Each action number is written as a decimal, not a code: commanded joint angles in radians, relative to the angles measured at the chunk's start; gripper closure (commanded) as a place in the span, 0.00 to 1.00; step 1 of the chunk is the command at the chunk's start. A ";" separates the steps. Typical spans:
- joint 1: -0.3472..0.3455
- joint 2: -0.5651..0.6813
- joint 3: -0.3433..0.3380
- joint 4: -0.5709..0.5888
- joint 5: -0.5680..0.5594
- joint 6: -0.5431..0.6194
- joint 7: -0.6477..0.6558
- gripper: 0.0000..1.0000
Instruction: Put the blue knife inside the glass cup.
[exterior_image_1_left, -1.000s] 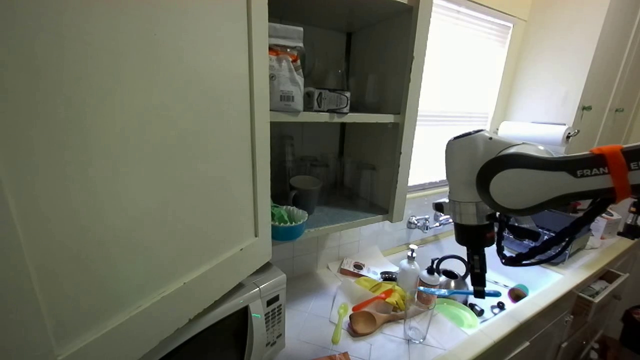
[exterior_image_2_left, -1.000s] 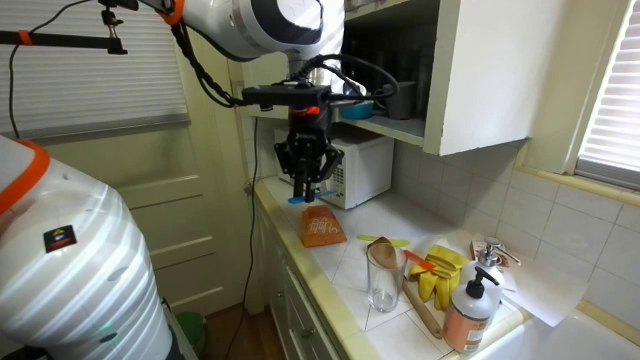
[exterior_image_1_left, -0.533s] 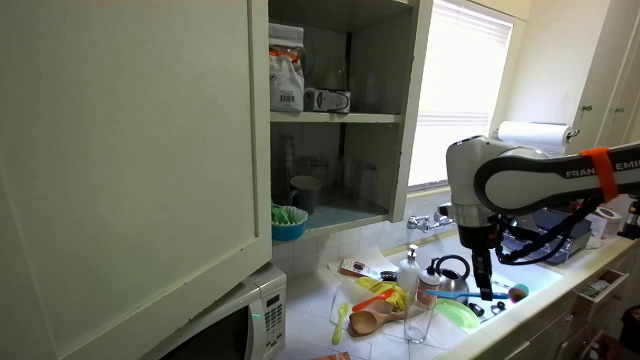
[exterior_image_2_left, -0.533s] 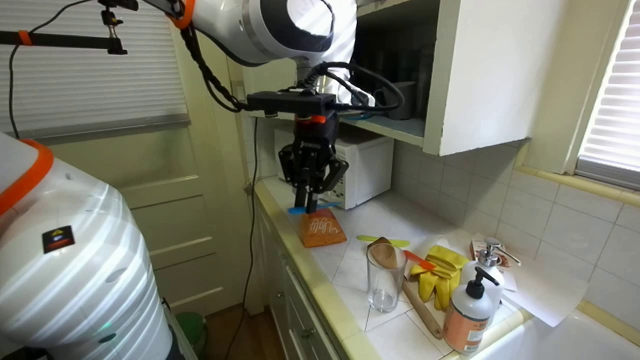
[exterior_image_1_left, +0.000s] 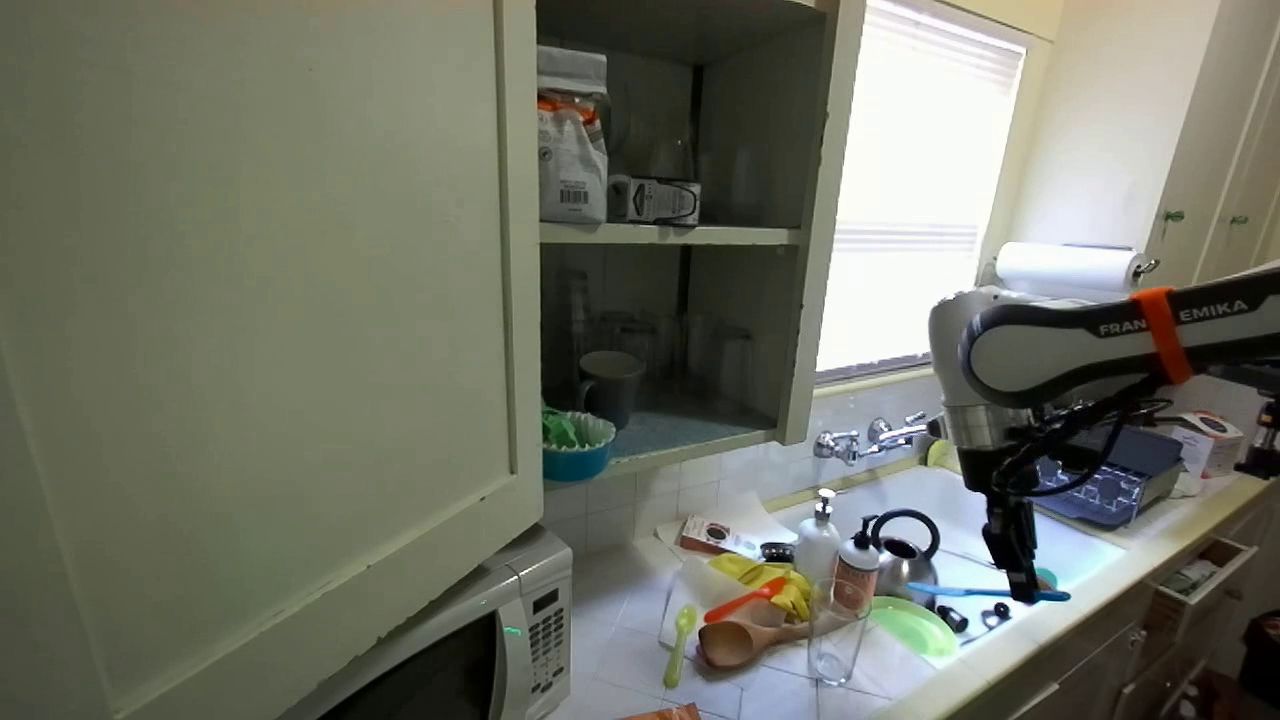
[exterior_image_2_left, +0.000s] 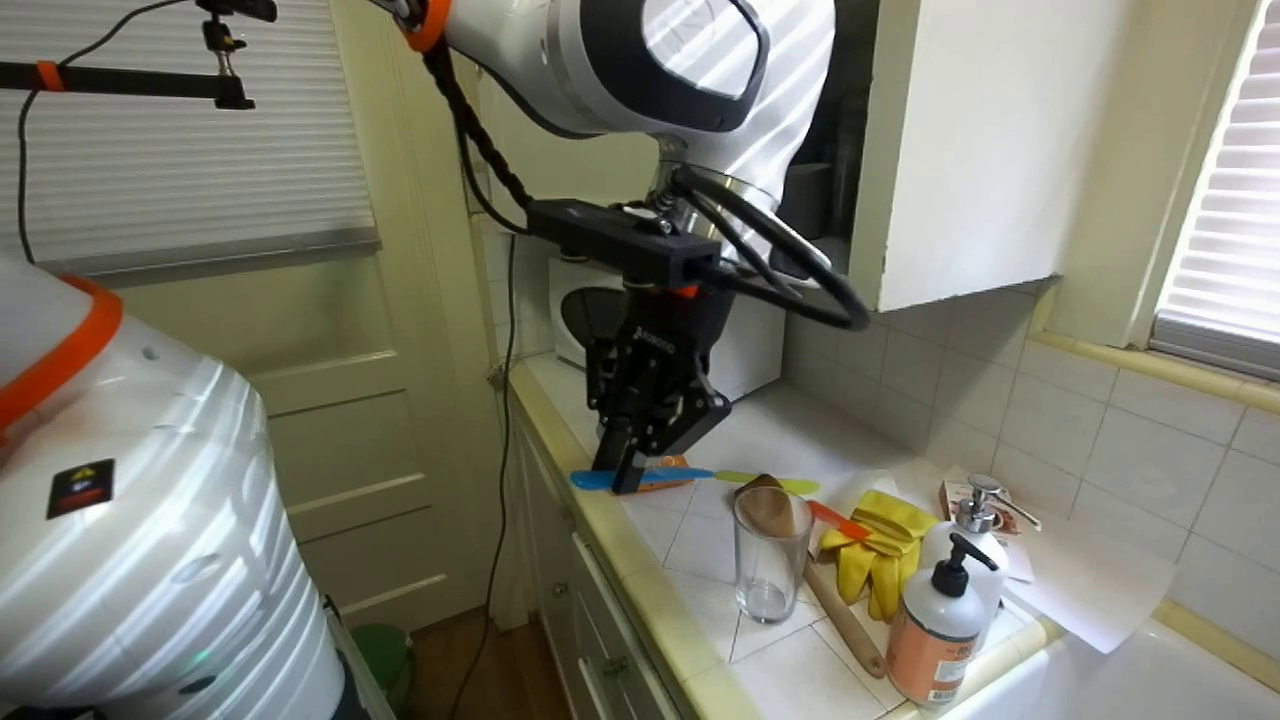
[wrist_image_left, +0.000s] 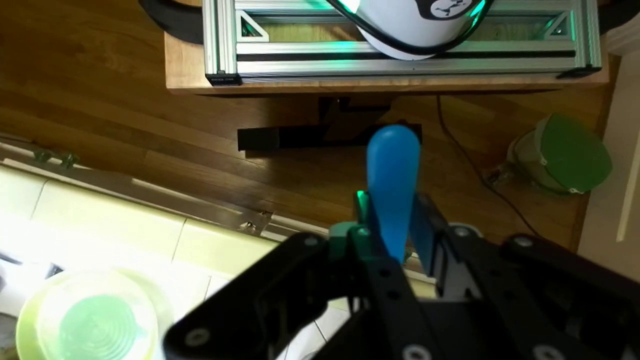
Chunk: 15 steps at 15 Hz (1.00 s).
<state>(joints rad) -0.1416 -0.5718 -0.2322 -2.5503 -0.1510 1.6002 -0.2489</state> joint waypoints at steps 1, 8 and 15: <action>-0.017 0.108 -0.028 0.081 0.005 0.005 -0.009 0.94; -0.004 0.325 -0.032 0.231 0.084 0.005 -0.026 0.94; -0.019 0.447 -0.018 0.263 0.176 0.026 -0.020 0.94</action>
<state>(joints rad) -0.1468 -0.1743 -0.2502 -2.3010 -0.0335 1.6090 -0.2594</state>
